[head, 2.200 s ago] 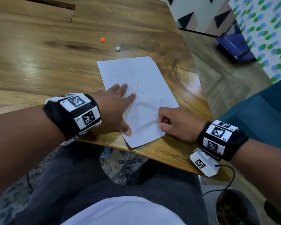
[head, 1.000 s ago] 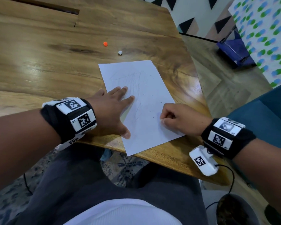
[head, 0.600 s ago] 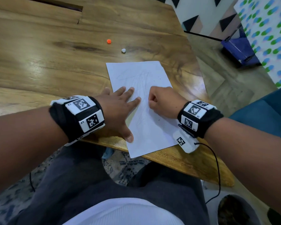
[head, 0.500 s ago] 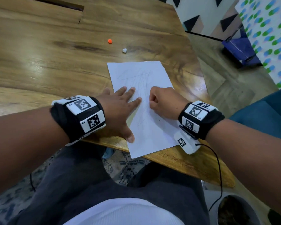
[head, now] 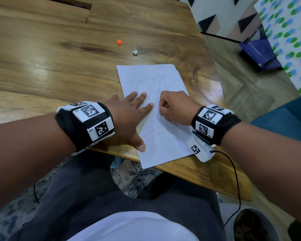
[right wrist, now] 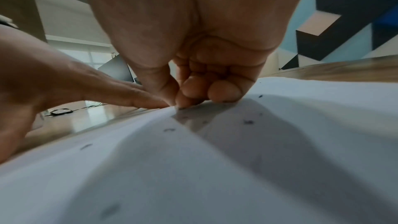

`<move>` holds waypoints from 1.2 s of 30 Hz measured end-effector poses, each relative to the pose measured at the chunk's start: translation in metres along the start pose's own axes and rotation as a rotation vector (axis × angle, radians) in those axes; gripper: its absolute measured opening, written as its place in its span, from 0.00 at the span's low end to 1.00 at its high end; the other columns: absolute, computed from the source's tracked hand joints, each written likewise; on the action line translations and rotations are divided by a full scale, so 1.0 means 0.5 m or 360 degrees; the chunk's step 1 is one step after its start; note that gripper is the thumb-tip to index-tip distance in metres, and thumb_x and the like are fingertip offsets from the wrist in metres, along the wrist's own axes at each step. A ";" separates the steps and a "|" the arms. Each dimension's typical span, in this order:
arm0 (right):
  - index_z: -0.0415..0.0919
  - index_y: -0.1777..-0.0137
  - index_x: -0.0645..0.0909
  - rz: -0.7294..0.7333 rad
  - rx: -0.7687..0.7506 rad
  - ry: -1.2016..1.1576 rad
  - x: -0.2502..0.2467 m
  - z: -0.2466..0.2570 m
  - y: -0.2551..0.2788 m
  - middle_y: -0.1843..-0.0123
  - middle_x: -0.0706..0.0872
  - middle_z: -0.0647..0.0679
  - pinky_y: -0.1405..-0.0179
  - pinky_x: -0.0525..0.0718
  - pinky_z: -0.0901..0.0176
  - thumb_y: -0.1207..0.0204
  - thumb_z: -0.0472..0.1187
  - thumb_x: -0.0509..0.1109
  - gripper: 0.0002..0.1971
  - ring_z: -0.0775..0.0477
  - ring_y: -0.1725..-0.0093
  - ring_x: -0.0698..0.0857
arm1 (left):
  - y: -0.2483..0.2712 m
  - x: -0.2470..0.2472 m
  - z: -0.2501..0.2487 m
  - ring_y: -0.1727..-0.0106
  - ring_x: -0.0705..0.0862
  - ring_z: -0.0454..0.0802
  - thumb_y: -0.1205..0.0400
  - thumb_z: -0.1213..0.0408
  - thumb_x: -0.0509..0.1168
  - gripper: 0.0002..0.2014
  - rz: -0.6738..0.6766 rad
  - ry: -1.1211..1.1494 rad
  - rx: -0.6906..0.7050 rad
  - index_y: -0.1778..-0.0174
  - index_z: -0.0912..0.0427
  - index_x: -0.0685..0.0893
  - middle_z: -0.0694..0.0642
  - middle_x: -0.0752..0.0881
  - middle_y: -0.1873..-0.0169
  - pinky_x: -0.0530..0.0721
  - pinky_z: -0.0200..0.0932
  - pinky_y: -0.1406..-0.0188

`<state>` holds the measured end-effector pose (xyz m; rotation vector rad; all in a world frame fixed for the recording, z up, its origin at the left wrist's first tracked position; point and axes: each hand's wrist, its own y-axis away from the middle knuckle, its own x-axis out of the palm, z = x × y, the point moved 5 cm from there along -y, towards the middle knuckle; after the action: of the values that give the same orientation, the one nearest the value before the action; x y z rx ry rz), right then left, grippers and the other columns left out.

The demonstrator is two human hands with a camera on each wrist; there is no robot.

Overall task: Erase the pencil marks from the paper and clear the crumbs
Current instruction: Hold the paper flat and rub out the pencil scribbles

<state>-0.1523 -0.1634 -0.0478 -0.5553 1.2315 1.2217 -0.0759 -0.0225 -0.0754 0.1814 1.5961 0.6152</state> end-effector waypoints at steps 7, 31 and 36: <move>0.44 0.50 0.78 0.0223 -0.0416 0.0215 0.059 0.077 0.075 0.60 0.86 0.46 0.60 0.82 0.49 0.20 0.45 0.66 0.05 0.43 0.60 0.83 | -0.003 0.002 -0.001 0.11 0.33 0.58 0.39 0.17 0.67 0.72 0.0009 0.0041 0.0002 0.11 0.47 0.32 0.56 0.29 0.12 0.56 0.75 0.18; 0.45 0.54 0.79 0.0035 -0.0177 0.0101 0.023 0.028 0.014 0.60 0.87 0.47 0.58 0.84 0.51 0.23 0.42 0.66 0.03 0.42 0.56 0.85 | -0.003 0.002 0.001 0.10 0.34 0.59 0.40 0.15 0.65 0.72 0.0029 0.0002 0.0006 0.11 0.48 0.33 0.57 0.30 0.12 0.58 0.75 0.18; 0.44 0.52 0.76 0.0048 -0.0293 0.0232 0.028 0.039 0.033 0.61 0.86 0.46 0.60 0.83 0.49 0.20 0.43 0.63 0.03 0.41 0.60 0.84 | -0.005 0.002 0.000 0.11 0.33 0.59 0.40 0.16 0.65 0.72 0.0045 0.0012 0.0005 0.11 0.48 0.33 0.57 0.29 0.12 0.57 0.76 0.18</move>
<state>-0.1616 -0.1359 -0.0500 -0.7746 1.2595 1.3478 -0.0754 -0.0241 -0.0772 0.2045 1.6042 0.6364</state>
